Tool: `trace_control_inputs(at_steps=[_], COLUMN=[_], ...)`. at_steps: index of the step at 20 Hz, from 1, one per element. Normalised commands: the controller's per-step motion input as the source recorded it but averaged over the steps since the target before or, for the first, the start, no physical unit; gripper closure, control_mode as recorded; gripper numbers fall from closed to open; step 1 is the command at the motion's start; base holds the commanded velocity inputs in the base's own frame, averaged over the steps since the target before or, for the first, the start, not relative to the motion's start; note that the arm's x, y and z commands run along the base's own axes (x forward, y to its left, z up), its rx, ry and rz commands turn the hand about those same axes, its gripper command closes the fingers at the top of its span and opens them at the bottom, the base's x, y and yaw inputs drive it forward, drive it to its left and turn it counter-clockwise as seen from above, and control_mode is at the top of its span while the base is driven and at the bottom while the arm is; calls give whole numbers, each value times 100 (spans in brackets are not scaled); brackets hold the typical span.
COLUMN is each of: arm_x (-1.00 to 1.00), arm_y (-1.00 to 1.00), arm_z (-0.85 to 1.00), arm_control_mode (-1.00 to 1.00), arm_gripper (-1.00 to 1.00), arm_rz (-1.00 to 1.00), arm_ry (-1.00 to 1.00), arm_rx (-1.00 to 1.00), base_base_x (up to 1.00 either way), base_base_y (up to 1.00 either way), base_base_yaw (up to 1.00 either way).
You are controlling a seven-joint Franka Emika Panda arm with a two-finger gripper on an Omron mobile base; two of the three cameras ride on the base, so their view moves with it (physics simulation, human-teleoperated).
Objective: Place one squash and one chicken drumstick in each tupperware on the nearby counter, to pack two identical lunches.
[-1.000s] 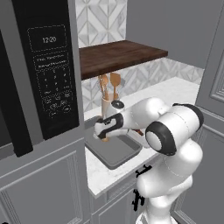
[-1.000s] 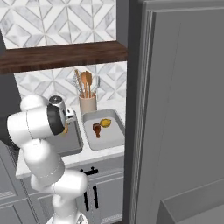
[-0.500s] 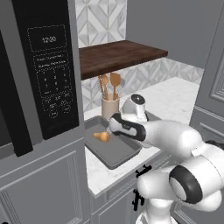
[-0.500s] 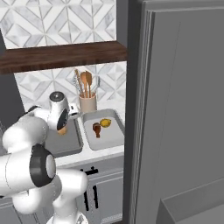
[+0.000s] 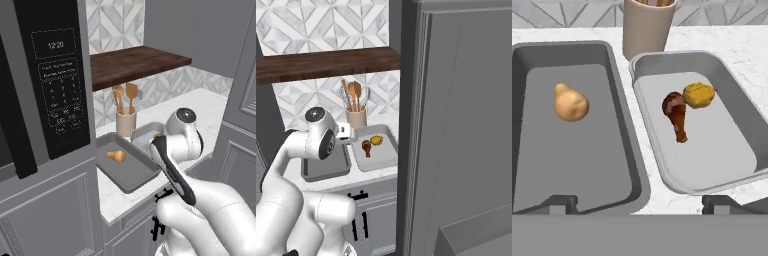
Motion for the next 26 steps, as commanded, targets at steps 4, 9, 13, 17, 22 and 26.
trace_control_inputs(at_steps=[4,9,13,17,22,26], arm_x=[-56,-81,-100,-100,-40,0], arm_y=[-32,-11,0,0,0,0], arm_z=[99,33,-5,-7,-7,0], arm_control_mode=[-100,-100,-100,-100,100,100], arm_gripper=[-100,-100,-100,-100,-100,-100], arm_rz=[-38,-3,10,15,6,0], arm_ry=[14,0,0,-6,-3,0], arm_rx=[0,0,0,0,0,0], base_base_x=[0,0,0,0,-60,-100], base_base_y=[0,0,0,0,2,21], base_base_yaw=[0,0,0,0,8,4])
